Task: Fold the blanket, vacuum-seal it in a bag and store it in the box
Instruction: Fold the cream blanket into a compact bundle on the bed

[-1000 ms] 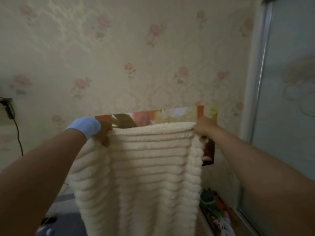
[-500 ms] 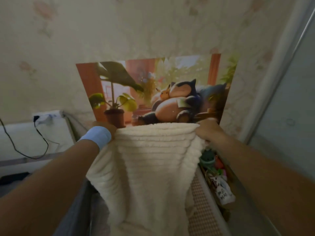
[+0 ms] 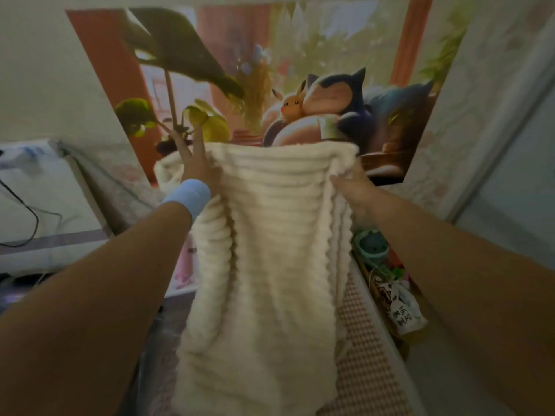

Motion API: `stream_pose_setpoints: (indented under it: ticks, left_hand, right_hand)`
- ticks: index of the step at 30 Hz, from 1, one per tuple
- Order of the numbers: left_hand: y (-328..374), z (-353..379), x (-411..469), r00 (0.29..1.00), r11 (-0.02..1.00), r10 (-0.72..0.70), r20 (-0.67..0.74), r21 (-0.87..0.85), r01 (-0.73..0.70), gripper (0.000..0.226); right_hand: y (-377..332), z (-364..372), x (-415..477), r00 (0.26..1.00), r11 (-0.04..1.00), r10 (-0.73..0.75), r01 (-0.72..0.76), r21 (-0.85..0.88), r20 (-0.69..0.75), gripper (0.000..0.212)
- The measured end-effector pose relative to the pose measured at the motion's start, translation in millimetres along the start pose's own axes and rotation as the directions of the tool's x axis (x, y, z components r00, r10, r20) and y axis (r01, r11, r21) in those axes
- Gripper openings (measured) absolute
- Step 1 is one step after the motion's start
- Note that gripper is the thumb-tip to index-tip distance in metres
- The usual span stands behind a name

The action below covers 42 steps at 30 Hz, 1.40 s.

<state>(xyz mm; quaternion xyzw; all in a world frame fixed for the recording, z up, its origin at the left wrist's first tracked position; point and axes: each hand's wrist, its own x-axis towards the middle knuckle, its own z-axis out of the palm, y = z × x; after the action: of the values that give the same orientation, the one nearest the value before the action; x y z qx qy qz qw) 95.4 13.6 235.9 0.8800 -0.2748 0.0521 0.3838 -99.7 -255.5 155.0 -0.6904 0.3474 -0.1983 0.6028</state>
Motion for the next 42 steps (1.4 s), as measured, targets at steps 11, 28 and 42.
stream_pose_setpoints:
  ticks: [11,28,42]
  left_hand:
    - [-191.6,141.2,-186.4,0.762,0.959,-0.278,0.585,0.122,0.256,0.027]
    - [-375.1,315.1,-299.8,0.483,0.738,-0.175,0.858,0.439,-0.512,0.130]
    - [-375.6,242.7,-423.7,0.894,0.808,0.323,0.312,0.400,-0.432,0.029]
  right_hand:
    - [243.9,97.4,-114.3,0.884,0.771,0.385,-0.151,-0.619,0.264,0.057]
    - [520.5,185.1,-121.8,0.774,0.260,-0.286,0.630,-0.732,0.564,0.100]
    - [519.2,171.0,-244.8,0.801,0.387,-0.480,0.559,-0.734,0.357,0.060]
